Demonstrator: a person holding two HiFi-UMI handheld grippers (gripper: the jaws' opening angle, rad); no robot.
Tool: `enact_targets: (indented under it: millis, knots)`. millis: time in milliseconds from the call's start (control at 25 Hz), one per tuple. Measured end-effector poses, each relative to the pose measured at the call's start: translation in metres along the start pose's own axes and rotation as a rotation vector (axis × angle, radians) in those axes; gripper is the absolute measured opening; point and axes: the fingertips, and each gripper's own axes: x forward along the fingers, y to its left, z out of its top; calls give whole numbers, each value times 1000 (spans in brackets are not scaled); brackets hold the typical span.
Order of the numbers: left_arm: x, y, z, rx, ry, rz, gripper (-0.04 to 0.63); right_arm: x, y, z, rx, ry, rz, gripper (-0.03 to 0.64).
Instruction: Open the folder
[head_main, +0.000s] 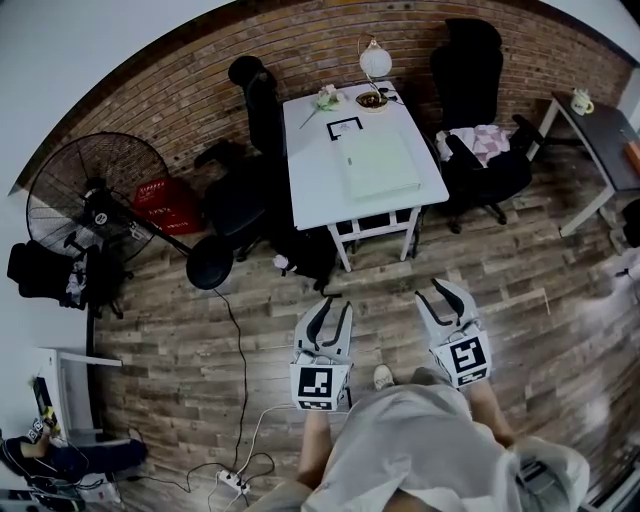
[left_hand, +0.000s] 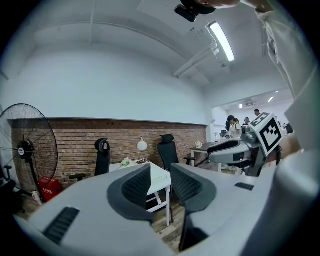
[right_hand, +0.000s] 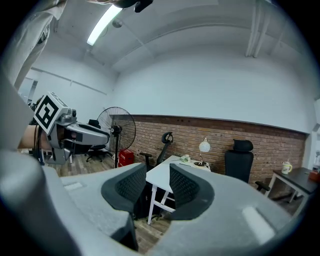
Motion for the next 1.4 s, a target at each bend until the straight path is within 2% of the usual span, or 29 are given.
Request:
enact_targets:
  millis: [120,320,640,800,920,1400]
  knots:
    - [3,7,-1,-4,-2,-5,123,9,1,3,-32,-21,4,147]
    - [12,13,-2,-1,-3,-14,123,16,-2,3,-5,-8,-13,147]
    - [29,25,0,2,-2,-5,123,34,-13,6,-23,-30,-11,147]
    - [41,29,0,4,1,3,123,42,-20,6,21,-11,-20,147]
    - [52,30,-2,3,4,4,123,50,-28,3,-23,-32,-6,147]
    - [109,52,5,-5,14,19,121,101,-66,7,-16,-28,18,147]
